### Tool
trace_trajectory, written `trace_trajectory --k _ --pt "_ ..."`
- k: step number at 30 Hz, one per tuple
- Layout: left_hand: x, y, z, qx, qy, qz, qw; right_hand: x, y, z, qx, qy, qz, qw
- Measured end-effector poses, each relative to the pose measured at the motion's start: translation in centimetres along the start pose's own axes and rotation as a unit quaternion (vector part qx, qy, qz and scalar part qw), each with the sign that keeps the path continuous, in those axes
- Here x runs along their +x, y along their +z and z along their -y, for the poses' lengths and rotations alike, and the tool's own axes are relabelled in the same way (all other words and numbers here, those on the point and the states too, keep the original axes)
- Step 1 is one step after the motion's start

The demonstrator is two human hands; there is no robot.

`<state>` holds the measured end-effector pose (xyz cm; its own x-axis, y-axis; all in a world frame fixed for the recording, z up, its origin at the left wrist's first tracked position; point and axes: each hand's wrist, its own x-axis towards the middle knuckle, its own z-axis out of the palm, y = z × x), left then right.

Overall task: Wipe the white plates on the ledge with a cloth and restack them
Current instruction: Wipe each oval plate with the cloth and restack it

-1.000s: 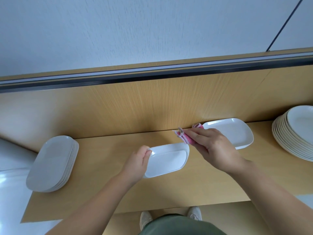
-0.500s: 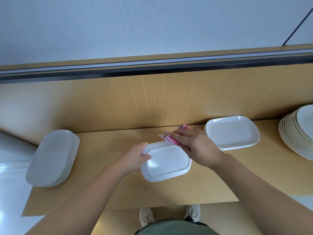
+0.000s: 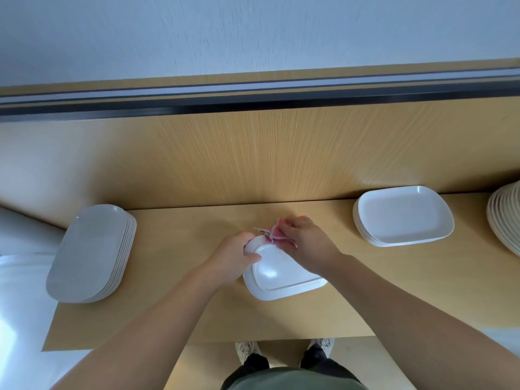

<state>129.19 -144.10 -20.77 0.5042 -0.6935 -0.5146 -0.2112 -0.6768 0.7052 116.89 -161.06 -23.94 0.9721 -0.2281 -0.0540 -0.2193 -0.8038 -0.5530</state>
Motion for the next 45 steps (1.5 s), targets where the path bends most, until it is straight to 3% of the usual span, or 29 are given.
trace_trajectory --k 2,6,8,10,12,15,21,32,45 --pt "0.1 -0.1 0.2 0.012 -0.004 0.008 1.000 0.4 -0.1 -0.1 0.018 -0.020 -0.007 1.000" --pt "0.4 -0.2 0.7 0.013 -0.012 0.013 1.000 -0.1 -1.7 0.9 0.017 -0.075 -0.101 0.992" --pt "0.6 -0.3 0.8 0.008 -0.011 0.004 1.000 -1.1 -1.6 1.1 0.003 -0.127 -0.096 0.987" --pt "0.8 -0.5 0.7 0.011 -0.007 0.000 1.000 -2.3 -1.3 0.8 -0.026 -0.145 -0.034 0.989" --pt "0.8 -0.5 0.7 0.017 -0.003 0.006 1.000 -2.9 -1.4 0.2 -0.037 -0.130 0.017 0.991" --pt "0.8 -0.4 0.9 0.009 -0.007 0.007 1.000 -2.3 -1.5 0.3 -0.029 -0.105 0.029 0.994" --pt "1.1 0.1 0.7 0.011 -0.003 0.007 1.000 -0.8 1.4 0.8 -0.164 -0.041 0.124 0.978" --pt "1.2 0.7 1.2 -0.009 -0.026 -0.020 0.999 -0.5 1.4 -0.2 -0.162 -0.042 0.138 0.976" --pt "1.2 1.2 2.1 -0.054 -0.071 -0.032 0.995 -4.7 1.8 -3.5 -0.130 0.116 0.121 0.977"
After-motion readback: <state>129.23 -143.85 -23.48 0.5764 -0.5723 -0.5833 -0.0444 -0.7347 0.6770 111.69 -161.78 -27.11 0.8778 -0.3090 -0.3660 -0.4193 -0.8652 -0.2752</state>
